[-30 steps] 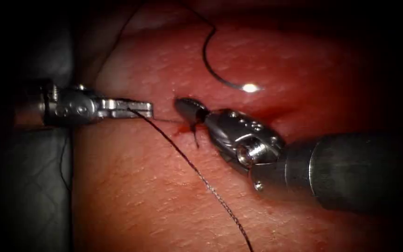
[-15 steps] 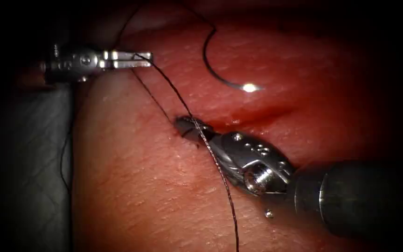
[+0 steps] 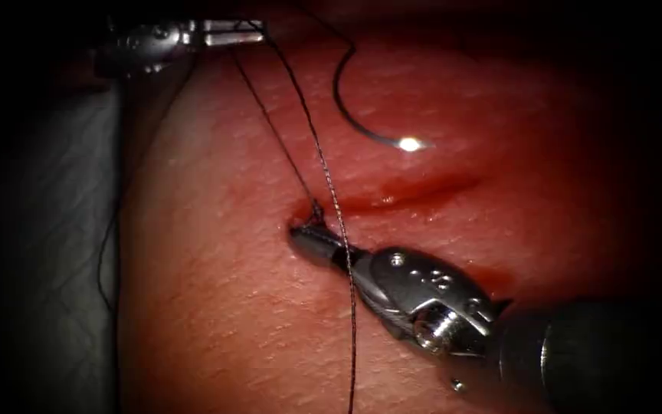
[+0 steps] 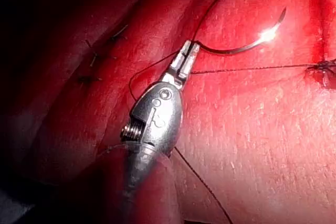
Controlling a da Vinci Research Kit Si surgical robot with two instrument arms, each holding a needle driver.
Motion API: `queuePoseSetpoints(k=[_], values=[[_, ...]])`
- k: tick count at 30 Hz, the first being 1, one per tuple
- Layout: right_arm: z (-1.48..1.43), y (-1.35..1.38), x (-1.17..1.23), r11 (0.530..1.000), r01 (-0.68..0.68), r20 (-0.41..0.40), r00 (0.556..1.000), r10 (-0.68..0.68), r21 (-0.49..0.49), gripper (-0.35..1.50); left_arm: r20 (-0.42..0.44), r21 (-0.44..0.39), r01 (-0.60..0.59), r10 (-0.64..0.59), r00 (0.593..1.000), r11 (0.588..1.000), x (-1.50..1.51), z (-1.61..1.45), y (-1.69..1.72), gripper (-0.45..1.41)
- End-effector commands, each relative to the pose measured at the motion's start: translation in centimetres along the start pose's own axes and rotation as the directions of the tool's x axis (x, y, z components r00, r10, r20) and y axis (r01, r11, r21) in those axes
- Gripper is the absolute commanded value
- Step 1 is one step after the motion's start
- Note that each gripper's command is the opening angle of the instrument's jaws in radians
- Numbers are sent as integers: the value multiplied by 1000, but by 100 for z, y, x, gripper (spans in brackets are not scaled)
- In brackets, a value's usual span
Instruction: Wound Closure
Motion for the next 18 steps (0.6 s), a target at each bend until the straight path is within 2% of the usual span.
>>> queuePoseSetpoints(k=[1,8,18], values=[[1,-5,-11,1000,-2,0,1000,2,4,-35,8,11,-10,10,1000,1000,-8,7,-7,-45],[-2,-10,-14,1000,2,-8,1000,-2,20,-35,34,41,-12,10,999,999,-14,11,-28,-45],[-16,-19,-21,998,29,-18,999,-28,52,-35,87,114,-80,70,994,990,-19,8,-68,-45]])
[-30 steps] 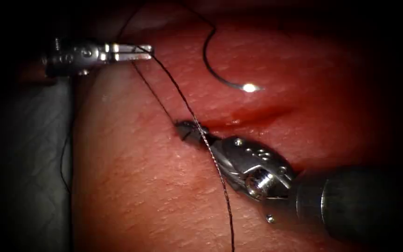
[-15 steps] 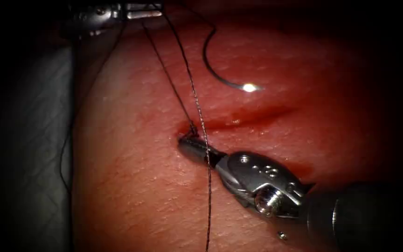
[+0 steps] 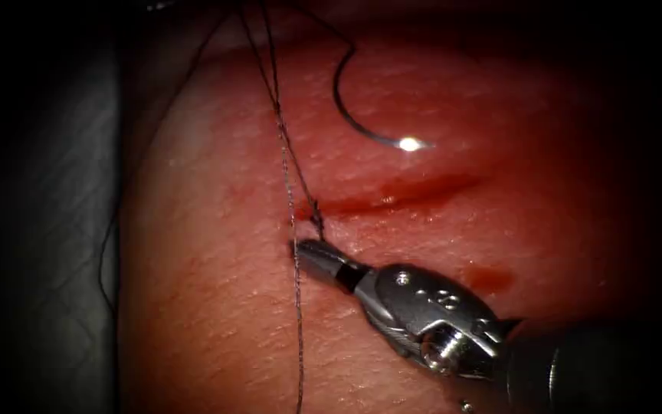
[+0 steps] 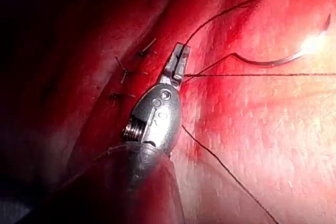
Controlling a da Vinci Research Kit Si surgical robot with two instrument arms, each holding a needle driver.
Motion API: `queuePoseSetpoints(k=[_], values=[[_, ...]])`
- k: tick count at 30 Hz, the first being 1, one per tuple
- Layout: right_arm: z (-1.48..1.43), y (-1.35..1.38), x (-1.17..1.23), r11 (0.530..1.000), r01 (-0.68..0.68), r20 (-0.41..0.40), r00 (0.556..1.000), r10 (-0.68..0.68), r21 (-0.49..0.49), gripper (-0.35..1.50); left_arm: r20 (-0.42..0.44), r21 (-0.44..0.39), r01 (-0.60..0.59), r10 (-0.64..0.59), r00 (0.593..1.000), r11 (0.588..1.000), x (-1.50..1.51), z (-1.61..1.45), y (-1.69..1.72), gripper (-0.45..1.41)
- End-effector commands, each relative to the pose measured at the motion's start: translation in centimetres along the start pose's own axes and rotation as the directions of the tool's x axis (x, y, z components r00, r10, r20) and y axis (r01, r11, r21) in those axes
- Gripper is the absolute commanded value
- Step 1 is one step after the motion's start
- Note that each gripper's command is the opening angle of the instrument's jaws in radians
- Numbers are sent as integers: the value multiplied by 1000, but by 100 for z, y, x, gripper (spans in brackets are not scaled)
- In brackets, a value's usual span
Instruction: Wound Closure
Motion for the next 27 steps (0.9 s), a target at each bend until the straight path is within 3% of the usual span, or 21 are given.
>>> queuePoseSetpoints(k=[1,12,21,27], values=[[1,-7,-12,1000,2,1,1000,-2,3,-35,-1,7,-5,5,1000,1000,-6,6,-4,-45],[-9,-3,-16,999,31,-7,999,-31,-11,-35,25,40,-34,33,999,999,-9,13,-33,-45],[-16,-13,-39,998,62,0,998,-62,2,-35,39,45,-80,78,996,996,-7,14,-40,-45],[-18,-15,-39,998,62,4,998,-62,3,-35,48,49,-83,81,996,995,-6,11,-42,-45]])
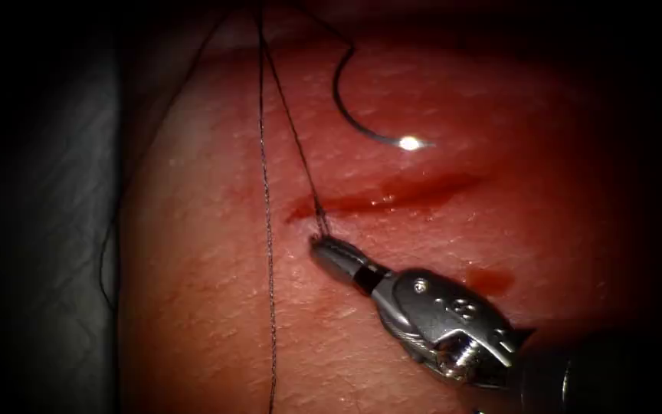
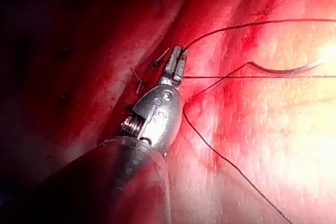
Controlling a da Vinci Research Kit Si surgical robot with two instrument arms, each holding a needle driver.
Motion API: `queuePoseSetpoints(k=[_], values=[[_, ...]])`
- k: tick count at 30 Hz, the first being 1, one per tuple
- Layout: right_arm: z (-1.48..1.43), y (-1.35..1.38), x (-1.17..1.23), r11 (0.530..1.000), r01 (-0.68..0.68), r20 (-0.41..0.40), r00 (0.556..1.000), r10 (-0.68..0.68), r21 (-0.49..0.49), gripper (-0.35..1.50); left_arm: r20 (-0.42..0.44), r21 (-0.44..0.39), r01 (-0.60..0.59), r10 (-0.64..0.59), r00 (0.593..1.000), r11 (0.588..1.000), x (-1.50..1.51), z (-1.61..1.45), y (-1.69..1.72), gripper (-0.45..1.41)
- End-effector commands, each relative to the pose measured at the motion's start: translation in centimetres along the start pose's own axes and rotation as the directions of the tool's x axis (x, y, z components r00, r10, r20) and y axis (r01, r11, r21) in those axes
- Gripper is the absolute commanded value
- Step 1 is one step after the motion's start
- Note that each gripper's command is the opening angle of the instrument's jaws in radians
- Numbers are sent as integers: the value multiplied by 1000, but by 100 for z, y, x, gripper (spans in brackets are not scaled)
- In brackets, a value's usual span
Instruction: Wound Closure
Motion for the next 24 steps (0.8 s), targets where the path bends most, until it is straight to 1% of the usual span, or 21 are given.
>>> queuePoseSetpoints(k=[1,4,5,6,7,9,10,11,12,15,16,18,20,21,22,23,24], values=[[3,-8,-8,1000,-5,3,1000,5,1,-35,-1,1,-2,2,1000,1000,-5,6,0,-45],[4,-5,-4,1000,-14,-30,999,14,2,-35,1,2,-6,6,1000,1000,-6,6,4,-45],[4,-2,0,998,61,-49,997,-62,-13,12,-16,-10,-7,7,1000,1000,-5,5,8,-45],[4,-2,0,998,61,-49,997,-62,-13,12,-16,-10,-7,7,1000,1000,-5,5,8,-45],[5,0,5,996,85,-74,993,-88,-31,89,-32,-22,-12,12,999,1000,-3,5,12,-45],[5,0,7,995,103,-74,992,-104,-12,91,-44,-30,-6,4,999,1000,-1,5,15,-45],[6,0,8,992,127,-79,989,-126,12,91,-55,-38,1,-3,998,999,1,5,18,-45],[7,1,15,988,139,-83,988,-133,73,99,-91,-67,17,-23,996,998,8,5,29,-45],[6,1,17,987,138,-83,988,-131,81,101,-100,-74,25,-32,994,997,11,5,32,-45],[5,1,24,988,130,-79,989,-123,84,103,-120,-91,40,-51,991,995,21,5,42,-45],[3,2,28,988,125,-76,990,-118,87,101,-138,-108,56,-70,988,993,29,4,47,-45],[1,5,33,989,118,-73,991,-112,91,99,-154,-112,70,-86,984,991,39,2,50,-45],[-2,9,39,990,111,-68,992,-105,92,93,-172,-115,83,-102,980,990,47,-1,52,-45],[-2,13,45,991,103,-64,993,-98,86,89,-195,-117,118,-139,971,986,59,-4,54,-45],[-2,13,45,991,103,-64,993,-98,86,89,-195,-117,118,-139,971,986,59,-4,54,-45],[2,19,53,990,111,-50,993,-107,85,88,-255,-151,166,-201,946,974,78,-12,57,-45],[2,19,53,990,111,-50,993,-107,85,88,-255,-151,166,-201,946,974,78,-12,57,-45]])
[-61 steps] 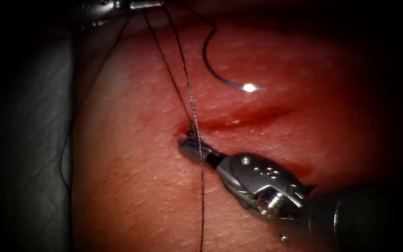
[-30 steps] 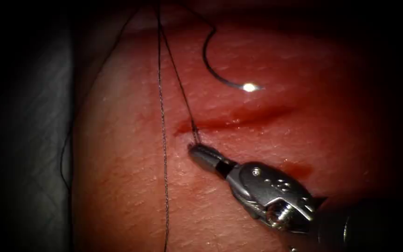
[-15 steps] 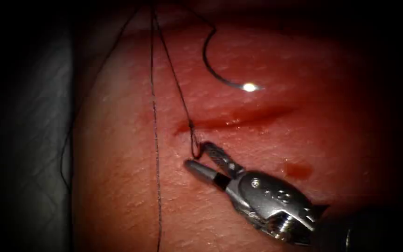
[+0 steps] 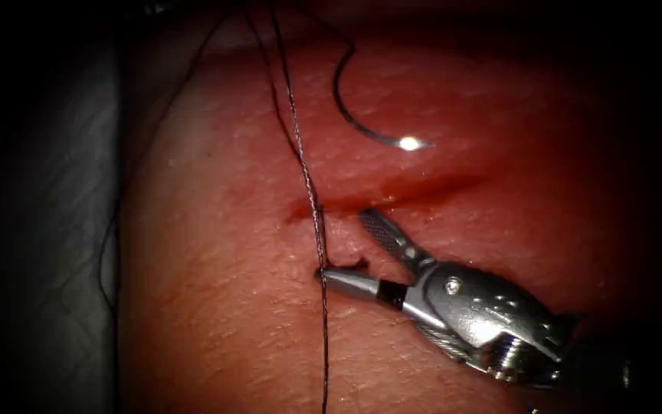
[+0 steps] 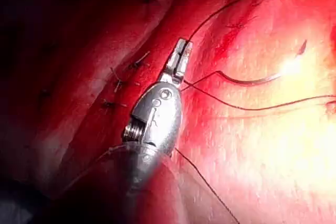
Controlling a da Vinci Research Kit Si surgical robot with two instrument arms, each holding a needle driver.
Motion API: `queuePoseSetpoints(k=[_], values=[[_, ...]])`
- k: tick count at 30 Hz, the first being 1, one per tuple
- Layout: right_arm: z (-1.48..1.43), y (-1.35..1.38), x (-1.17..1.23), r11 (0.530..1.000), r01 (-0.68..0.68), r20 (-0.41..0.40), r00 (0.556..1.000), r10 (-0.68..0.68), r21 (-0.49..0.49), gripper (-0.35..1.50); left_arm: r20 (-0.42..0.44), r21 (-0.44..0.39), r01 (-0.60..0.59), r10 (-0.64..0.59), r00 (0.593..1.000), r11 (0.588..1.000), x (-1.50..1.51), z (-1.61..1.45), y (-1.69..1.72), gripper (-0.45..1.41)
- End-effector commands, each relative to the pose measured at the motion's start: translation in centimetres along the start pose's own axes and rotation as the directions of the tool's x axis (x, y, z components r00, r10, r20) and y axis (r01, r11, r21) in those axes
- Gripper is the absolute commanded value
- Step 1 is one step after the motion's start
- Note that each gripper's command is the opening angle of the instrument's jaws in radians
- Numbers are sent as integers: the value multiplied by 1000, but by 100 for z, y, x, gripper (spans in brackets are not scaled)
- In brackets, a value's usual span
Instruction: Wound Closure
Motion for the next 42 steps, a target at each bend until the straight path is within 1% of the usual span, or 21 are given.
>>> queuePoseSetpoints(k=[1,3,4,6,8,11,12,13,15,16,19,21,23,24,25,27,28,29,31,36,42], values=[[10,1,-1,1000,23,17,1000,-23,1,88,-47,-24,13,-14,999,1000,5,3,4,-45],[14,4,1,999,38,35,999,-38,2,88,-83,-56,34,-38,996,998,20,1,11,-45],[19,7,2,998,61,51,997,-61,1,88,-114,-83,44,-53,992,996,34,0,21,-45],[27,10,3,997,78,82,994,-77,0,88,-131,-120,33,-48,990,992,51,0,33,-45],[33,12,4,997,76,97,992,-76,6,88,-143,-137,34,-53,988,990,59,0,39,-45],[39,14,5,996,86,117,989,-86,5,91,-145,-144,30,-51,988,989,67,0,44,-45],[43,16,6,996,91,124,988,-91,6,96,-143,-145,27,-48,989,989,70,0,46,-45],[50,19,6,996,90,136,987,-89,2,113,-146,-148,33,-55,988,988,77,0,50,-45],[62,22,6,996,89,159,983,-88,0,123,-153,-152,28,-51,987,988,86,-1,55,-45],[74,26,4,996,91,166,982,-90,2,125,-157,-156,34,-59,986,987,94,-1,58,-45],[82,28,2,996,94,175,980,-93,-1,125,-160,-157,33,-59,985,987,98,-1,59,-45],[93,32,-3,995,102,191,977,-99,-6,130,-165,-161,41,-68,984,986,106,-2,59,-45],[101,35,-6,994,109,190,976,-106,-3,130,-165,-162,50,-77,983,986,115,-3,61,-45],[106,36,-9,995,103,193,976,-101,2,130,-173,-168,57,-87,981,984,125,-3,64,-45],[106,36,-9,995,103,193,976,-101,2,130,-173,-168,57,-87,981,984,125,-3,64,-45],[108,37,-10,995,101,191,976,-101,9,130,-184,-173,61,-93,979,983,136,-1,66,-45],[108,37,-10,995,101,191,976,-101,9,130,-184,-173,61,-93,979,983,136,-1,66,-45],[109,37,-10,995,103,190,976,-102,8,130,-189,-172,57,-90,978,983,143,1,65,-45],[109,37,-10,995,103,190,976,-102,8,130,-191,-171,55,-88,978,984,147,1,65,-45],[112,35,-9,995,103,189,977,-103,12,131,-205,-173,42,-78,976,984,167,6,65,-45],[116,34,-7,995,101,188,977,-102,15,133,-209,-178,38,-76,975,983,179,9,60,-45]])
